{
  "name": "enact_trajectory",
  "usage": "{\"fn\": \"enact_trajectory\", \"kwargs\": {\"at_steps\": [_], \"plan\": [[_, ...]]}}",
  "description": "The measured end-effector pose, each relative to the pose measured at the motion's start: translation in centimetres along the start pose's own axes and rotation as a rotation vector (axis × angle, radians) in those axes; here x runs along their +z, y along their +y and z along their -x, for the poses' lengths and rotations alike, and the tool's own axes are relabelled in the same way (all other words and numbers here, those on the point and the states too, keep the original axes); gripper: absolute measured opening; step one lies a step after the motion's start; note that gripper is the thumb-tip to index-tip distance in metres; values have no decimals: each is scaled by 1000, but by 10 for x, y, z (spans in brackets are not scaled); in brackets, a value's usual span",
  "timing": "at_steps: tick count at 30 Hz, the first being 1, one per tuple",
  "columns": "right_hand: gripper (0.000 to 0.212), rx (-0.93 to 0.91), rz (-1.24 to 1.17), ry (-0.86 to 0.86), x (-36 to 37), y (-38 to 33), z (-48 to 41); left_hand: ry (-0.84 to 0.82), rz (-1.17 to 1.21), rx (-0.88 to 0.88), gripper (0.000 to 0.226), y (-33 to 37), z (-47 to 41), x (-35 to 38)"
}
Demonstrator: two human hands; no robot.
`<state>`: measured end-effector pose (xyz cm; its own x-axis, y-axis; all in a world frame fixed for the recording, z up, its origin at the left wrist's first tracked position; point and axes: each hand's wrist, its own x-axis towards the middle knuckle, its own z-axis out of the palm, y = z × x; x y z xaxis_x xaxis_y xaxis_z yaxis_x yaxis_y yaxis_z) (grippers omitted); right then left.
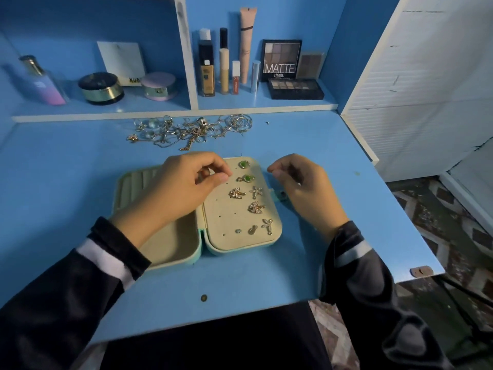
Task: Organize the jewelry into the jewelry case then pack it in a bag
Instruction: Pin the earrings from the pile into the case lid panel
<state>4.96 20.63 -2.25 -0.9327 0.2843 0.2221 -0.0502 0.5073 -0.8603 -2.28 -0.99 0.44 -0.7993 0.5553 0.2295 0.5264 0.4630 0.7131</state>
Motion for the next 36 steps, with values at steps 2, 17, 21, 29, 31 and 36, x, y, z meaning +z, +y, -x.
{"fn": "enact_trajectory", "kwargs": {"at_steps": [2, 17, 21, 29, 31, 36], "plan": [[12, 6, 18, 1, 2, -1, 12, -2, -9, 17, 14, 3, 9, -1], [11, 50, -139, 34, 12, -10, 58, -30, -14, -60, 17, 16, 52, 0], [10, 37, -166, 30, 11, -12, 57, -41, -16, -66, 14, 19, 53, 1], [18, -8, -226, 44, 10, -17, 56, -58, -13, -82, 14, 21, 48, 1], [16, -9, -228, 48, 10, -17, 56, -73, 3, -96, 18, 21, 46, 1], [15, -13, -253, 53, 10, -17, 55, -87, 14, -107, 18, 23, 43, 2]]}}
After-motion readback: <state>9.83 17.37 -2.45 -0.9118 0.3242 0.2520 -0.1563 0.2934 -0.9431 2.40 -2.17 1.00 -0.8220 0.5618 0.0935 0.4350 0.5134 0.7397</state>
